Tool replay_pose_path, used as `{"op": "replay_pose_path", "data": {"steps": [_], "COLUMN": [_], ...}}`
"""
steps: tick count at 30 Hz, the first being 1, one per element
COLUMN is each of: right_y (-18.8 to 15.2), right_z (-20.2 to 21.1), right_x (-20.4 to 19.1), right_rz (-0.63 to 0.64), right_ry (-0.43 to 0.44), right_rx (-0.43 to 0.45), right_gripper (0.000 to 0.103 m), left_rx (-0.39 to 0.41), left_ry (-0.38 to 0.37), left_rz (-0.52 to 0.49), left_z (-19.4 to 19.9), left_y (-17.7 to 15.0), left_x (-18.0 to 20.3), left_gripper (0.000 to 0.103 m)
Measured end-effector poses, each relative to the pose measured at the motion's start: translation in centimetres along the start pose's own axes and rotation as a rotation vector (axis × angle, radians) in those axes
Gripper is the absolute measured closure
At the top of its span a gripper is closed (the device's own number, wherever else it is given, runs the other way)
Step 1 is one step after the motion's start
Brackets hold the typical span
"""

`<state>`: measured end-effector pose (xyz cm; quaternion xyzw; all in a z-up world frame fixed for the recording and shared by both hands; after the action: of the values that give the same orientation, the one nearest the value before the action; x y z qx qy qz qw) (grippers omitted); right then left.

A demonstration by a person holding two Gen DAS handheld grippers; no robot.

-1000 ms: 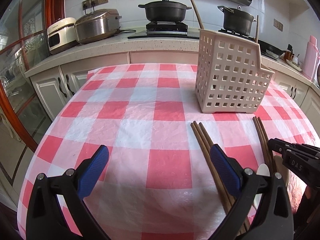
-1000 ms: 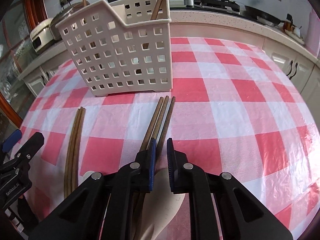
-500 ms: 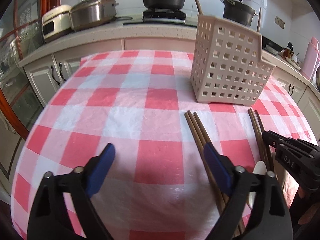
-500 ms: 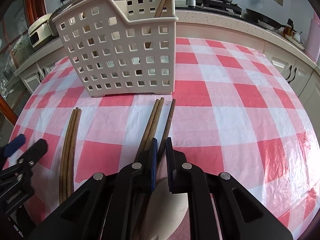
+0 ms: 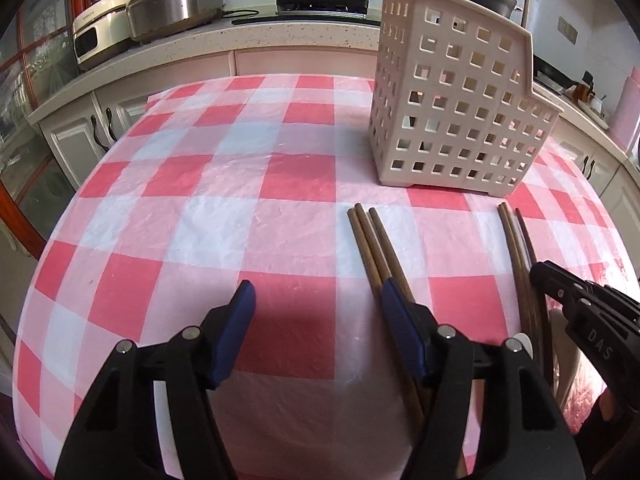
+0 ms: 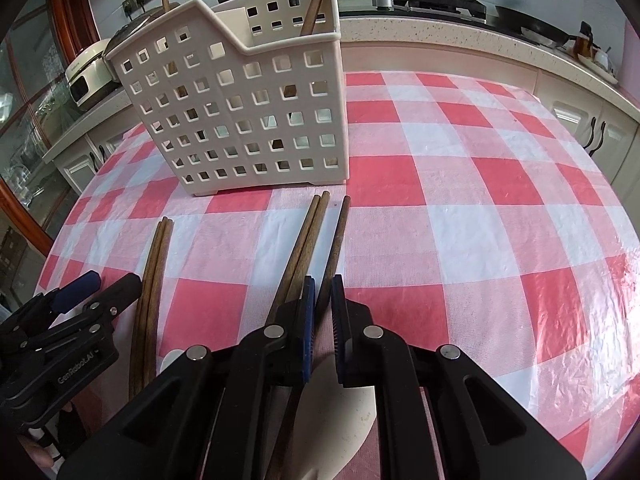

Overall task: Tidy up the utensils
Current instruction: 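Close the right tool on another wooden chopstick while the left tool grasps one too, then lift both chopsticks upright with both tools and carry them over the caddy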

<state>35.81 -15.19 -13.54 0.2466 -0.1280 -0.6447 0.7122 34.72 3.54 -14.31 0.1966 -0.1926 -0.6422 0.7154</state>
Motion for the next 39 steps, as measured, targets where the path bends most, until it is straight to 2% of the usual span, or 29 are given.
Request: {"op": "replay_pose_path", "data": {"steps": [4, 6, 8, 10, 12, 15, 22, 31, 39], "right_y": [0.1, 0.1, 0.1, 0.1, 0.0, 0.0, -0.2, -0.5, -1.3], "right_z": [0.0, 0.0, 0.0, 0.0, 0.0, 0.0, 1.5, 6.0, 11.3], "right_x": [0.1, 0.2, 0.2, 0.1, 0.0, 0.4, 1.4, 0.8, 0.0], "right_rz": [0.0, 0.002, 0.004, 0.01, 0.02, -0.006, -0.061, -0.049, -0.005], "right_ry": [0.006, 0.012, 0.015, 0.013, 0.009, 0.043, 0.13, 0.184, 0.194], "right_rx": [-0.003, -0.006, -0.007, -0.005, -0.001, 0.004, 0.066, 0.187, 0.301], "right_gripper": [0.094, 0.094, 0.094, 0.094, 0.094, 0.095, 0.096, 0.096, 0.096], "left_rx": [-0.029, -0.018, -0.019, -0.012, -0.008, -0.007, 0.006, 0.157, 0.272], "left_ry": [0.004, 0.025, 0.015, 0.008, 0.002, -0.008, -0.071, -0.136, -0.141], "left_rz": [-0.033, -0.051, -0.051, -0.064, -0.083, -0.102, -0.066, -0.05, -0.059], "left_z": [-0.5, -0.5, -0.6, -0.5, -0.4, -0.2, 0.4, 5.9, 11.1], "left_y": [0.2, 0.2, 0.2, 0.2, 0.1, -0.2, -0.3, -0.2, -0.9], "left_x": [1.0, 1.5, 1.6, 1.7, 2.0, 2.3, 1.4, 0.6, 0.5], "left_gripper": [0.045, 0.049, 0.053, 0.062, 0.081, 0.093, 0.095, 0.096, 0.096]}}
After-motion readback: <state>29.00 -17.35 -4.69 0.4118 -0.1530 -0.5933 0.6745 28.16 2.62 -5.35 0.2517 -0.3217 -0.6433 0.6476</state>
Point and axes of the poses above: each gripper's, at about its wrist camera, not at the fingertips, and z roughly against the way its jaws point, x to its right, y to its top, the point moved 1 cm from there along -z, roughly the way its jaws point, and after that the axes turned 7 degrees about -x, right-handed, at the moved point
